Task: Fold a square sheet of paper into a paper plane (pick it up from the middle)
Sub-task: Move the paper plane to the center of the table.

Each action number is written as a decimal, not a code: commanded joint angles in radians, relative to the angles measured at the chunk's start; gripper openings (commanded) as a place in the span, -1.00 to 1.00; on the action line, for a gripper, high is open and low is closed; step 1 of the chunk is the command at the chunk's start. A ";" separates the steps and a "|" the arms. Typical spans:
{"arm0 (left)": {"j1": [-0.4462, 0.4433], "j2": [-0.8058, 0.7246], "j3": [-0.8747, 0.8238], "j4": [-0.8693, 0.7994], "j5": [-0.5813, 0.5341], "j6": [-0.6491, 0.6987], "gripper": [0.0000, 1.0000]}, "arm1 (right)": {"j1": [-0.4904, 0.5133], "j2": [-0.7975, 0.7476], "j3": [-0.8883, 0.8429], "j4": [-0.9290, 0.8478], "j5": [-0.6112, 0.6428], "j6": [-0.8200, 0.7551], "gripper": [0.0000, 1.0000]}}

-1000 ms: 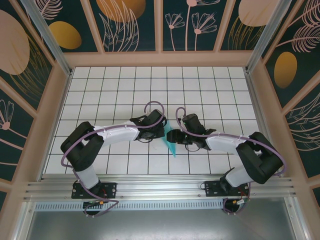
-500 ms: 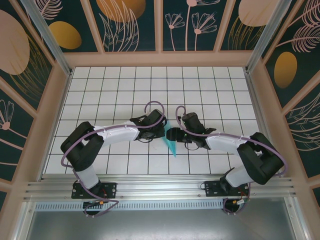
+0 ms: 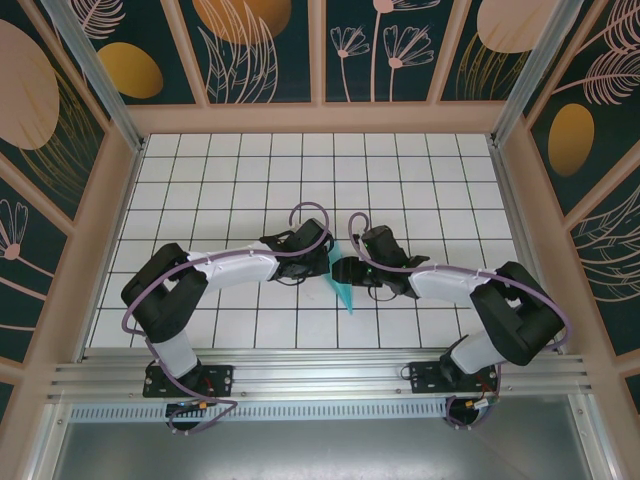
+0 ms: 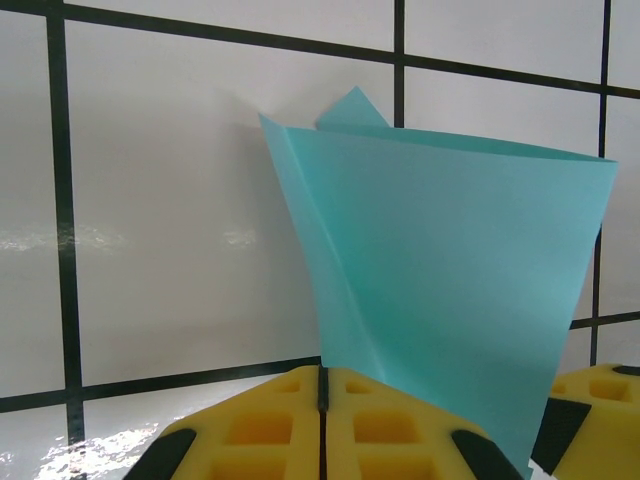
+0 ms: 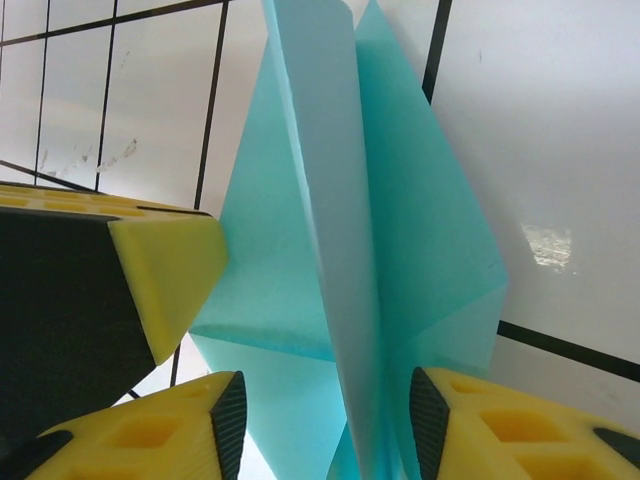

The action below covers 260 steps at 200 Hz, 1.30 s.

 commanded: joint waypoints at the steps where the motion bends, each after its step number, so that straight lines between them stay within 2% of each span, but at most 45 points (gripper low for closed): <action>1: -0.002 -0.006 0.006 0.007 0.003 0.020 -0.81 | 0.014 0.002 -0.009 -0.035 -0.003 -0.002 -0.07; 15: -0.003 -0.006 0.007 0.007 0.003 0.020 -0.81 | 0.017 0.006 -0.009 -0.045 0.005 -0.004 -0.13; 87: -0.002 -0.004 0.009 0.007 0.007 0.023 -0.81 | 0.038 0.040 0.012 -0.073 0.031 -0.010 -0.18; 123: -0.003 -0.003 0.009 0.007 0.004 0.022 -0.81 | 0.051 0.061 0.029 -0.099 0.054 -0.017 -0.34; 198: -0.002 0.000 0.011 0.006 0.003 0.024 -0.81 | 0.067 0.086 0.064 -0.138 0.100 -0.027 -0.53; 226: -0.003 -0.007 0.011 0.003 -0.003 0.025 -0.77 | 0.070 0.087 0.078 -0.154 0.111 -0.029 -0.60; 260: -0.003 -0.060 0.016 -0.001 -0.027 0.035 -0.65 | 0.071 0.081 0.107 -0.188 0.136 -0.035 -0.78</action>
